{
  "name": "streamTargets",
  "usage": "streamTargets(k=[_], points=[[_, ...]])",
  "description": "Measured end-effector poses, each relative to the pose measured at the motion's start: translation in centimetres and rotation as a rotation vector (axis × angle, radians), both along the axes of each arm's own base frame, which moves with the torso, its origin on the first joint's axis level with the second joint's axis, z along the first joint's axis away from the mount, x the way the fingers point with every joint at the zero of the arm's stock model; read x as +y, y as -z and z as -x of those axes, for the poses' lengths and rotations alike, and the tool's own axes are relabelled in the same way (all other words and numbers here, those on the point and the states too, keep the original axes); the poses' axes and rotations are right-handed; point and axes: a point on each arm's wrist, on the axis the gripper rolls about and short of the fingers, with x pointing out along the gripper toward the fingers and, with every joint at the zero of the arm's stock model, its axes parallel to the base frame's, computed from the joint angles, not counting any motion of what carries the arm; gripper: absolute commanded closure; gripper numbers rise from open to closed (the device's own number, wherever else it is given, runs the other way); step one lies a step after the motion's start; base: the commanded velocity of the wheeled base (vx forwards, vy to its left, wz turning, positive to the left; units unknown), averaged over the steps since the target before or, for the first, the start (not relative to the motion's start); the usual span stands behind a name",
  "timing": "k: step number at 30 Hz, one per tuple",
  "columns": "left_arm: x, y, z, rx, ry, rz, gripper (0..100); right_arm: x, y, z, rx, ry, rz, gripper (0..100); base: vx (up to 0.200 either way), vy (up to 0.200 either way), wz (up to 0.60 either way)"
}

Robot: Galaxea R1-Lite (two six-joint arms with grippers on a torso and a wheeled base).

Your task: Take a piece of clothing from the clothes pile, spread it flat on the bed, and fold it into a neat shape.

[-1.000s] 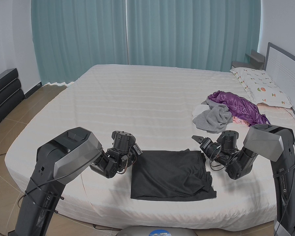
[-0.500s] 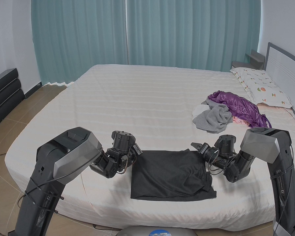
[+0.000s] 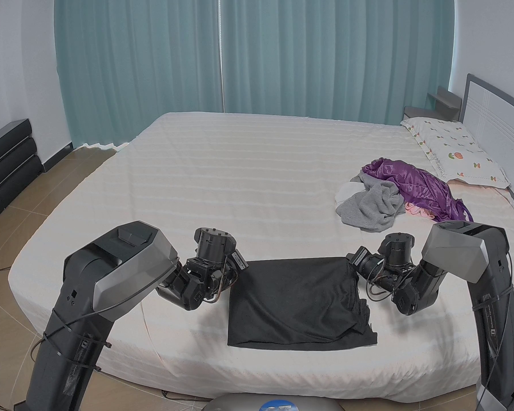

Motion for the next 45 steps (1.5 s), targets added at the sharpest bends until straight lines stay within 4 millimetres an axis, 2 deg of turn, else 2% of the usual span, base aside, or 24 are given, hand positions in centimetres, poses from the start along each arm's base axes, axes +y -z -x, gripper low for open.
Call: streamTargets(k=[10, 11, 12, 13, 20, 26, 29, 38, 45], points=[[0.0, 0.0, 0.0, 0.0, 0.001, 0.0, 100, -0.5, 0.1, -0.4, 0.023, 0.02, 0.006, 100, 0.0, 0.0, 0.0], [0.0, 0.0, 0.0, 0.0, 0.001, 0.0, 100, -0.6, 0.1, -0.4, 0.023, 0.02, 0.007, 0, 0.0, 0.0, 0.0], [0.0, 0.0, 0.1, 0.001, 0.001, 0.0, 100, -0.6, 0.1, -0.4, 0.025, 0.021, 0.007, 0, 0.0, 0.0, 0.0], [-0.1, 0.0, 0.1, 0.003, 0.002, 0.0, 0, -0.6, 0.1, -0.4, 0.024, 0.021, 0.007, 0, 0.0, 0.0, 0.0], [0.0, 0.0, 0.3, 0.008, -0.001, 0.018, 0, -0.6, -0.2, 0.2, 0.02, 0.022, -0.018, 0, 0.0, 0.0, 0.0], [0.2, -0.7, 0.2, 0.0, -0.034, 0.074, 0, -1.1, -1.7, 1.8, 0.008, 0.007, -0.049, 0, 0.0, 0.0, 0.0], [0.6, -1.2, 0.3, 0.003, -0.058, 0.104, 0, -1.4, -2.4, 3.4, 0.034, -0.039, -0.061, 0, 0.0, 0.0, 0.0], [3.4, -2.7, 0.9, 0.035, -0.124, 0.162, 0, -2.3, -4.5, 11.1, 0.142, -0.337, -0.041, 0, 0.0, 0.0, 0.0], [4.3, -3.4, 1.0, 0.033, -0.139, 0.167, 0, -2.5, -4.3, 12.8, 0.151, -0.417, 0.021, 0, 0.0, 0.0, 0.0]])
